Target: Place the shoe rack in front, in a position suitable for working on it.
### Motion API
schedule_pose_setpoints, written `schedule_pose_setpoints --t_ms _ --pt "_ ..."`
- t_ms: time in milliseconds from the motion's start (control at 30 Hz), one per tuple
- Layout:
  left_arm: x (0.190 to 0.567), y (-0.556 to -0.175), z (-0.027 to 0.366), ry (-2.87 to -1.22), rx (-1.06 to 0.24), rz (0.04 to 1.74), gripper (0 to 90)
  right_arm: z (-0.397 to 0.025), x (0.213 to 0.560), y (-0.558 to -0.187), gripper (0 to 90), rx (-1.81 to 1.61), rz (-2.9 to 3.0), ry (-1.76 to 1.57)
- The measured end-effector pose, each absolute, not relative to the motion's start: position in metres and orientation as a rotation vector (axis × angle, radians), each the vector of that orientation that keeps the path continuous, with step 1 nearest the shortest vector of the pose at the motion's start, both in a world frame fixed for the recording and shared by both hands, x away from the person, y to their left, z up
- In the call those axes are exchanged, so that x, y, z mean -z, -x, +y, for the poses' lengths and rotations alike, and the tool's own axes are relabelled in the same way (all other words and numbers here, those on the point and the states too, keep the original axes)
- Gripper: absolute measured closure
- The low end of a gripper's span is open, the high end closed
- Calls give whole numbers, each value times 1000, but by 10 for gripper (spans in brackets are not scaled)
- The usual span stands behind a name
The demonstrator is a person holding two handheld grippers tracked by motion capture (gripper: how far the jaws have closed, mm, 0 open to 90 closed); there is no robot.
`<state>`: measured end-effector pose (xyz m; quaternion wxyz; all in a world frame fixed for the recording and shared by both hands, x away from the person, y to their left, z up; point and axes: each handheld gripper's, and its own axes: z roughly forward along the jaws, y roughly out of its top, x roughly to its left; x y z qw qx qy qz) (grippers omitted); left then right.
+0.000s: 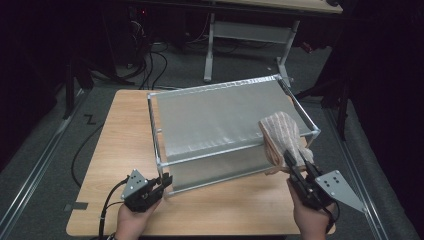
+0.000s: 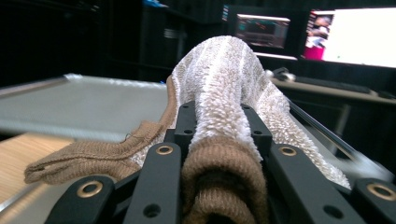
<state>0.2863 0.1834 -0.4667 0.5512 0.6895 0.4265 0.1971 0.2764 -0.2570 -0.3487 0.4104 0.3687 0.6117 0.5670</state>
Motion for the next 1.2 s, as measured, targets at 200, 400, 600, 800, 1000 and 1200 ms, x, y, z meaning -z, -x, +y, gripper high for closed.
schedule_pose_setpoints --t_ms 200,400,600,800,1000,1200 --pt "463 -299 197 -1594 -520 1040 772 -295 371 -269 734 -1337 1502 -1053" --pt "466 -303 212 -1607 -567 1069 776 -304 386 -280 729 -1307 1522 -1119" --pt "469 -300 233 -1615 -620 1102 778 -292 393 -287 727 -1306 1565 -1110" --pt "469 -297 260 -1599 -665 1155 779 -278 406 -292 723 -1292 1635 -1110" --pt "470 -294 271 -1582 -656 1173 757 -274 435 -291 711 -1225 1750 -1140" --pt "474 -290 272 -1625 -666 1155 548 -282 474 -297 684 -1086 1912 -1281"
